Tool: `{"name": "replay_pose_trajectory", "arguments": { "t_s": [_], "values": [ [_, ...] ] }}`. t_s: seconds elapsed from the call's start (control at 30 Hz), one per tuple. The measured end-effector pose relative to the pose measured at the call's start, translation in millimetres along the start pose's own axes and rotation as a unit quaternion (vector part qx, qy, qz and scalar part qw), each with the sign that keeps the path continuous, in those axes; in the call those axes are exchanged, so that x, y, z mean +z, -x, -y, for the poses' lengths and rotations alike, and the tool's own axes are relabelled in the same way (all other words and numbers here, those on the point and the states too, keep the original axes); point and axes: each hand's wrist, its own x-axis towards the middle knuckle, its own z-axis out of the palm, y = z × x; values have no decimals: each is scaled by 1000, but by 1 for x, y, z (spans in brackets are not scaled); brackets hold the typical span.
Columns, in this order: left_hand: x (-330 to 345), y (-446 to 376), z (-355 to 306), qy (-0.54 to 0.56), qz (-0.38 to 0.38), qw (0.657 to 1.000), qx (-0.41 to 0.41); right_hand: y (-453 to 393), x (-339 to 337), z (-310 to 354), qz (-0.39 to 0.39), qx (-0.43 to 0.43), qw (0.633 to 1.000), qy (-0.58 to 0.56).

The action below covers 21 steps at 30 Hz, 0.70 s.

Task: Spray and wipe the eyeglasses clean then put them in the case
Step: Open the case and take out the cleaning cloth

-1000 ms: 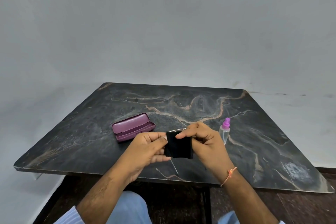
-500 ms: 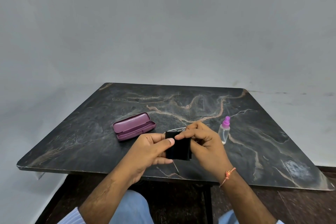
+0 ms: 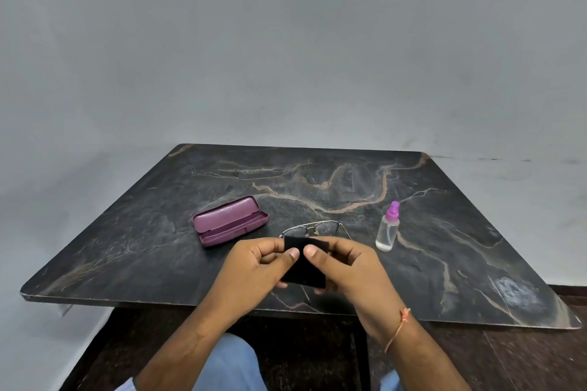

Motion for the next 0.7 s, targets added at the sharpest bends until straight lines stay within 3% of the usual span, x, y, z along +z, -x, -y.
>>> {"name": "replay_pose_trajectory", "arguments": {
  "t_s": [0.17,0.33,0.5,0.7],
  "values": [
    [-7,2,18,-130,-32,988,72,3,-10,-4,-67,-17,997,-17],
    [-27,-19,47,-352,-76,912,198,7,-33,-5,-140,-12,990,-33],
    [-28,-47,61,-405,-39,877,257,13,-47,2,-172,-7,985,-31],
    [-30,-63,61,-419,-53,850,315,20,-60,11,-198,-18,979,-34]
  ]
}}
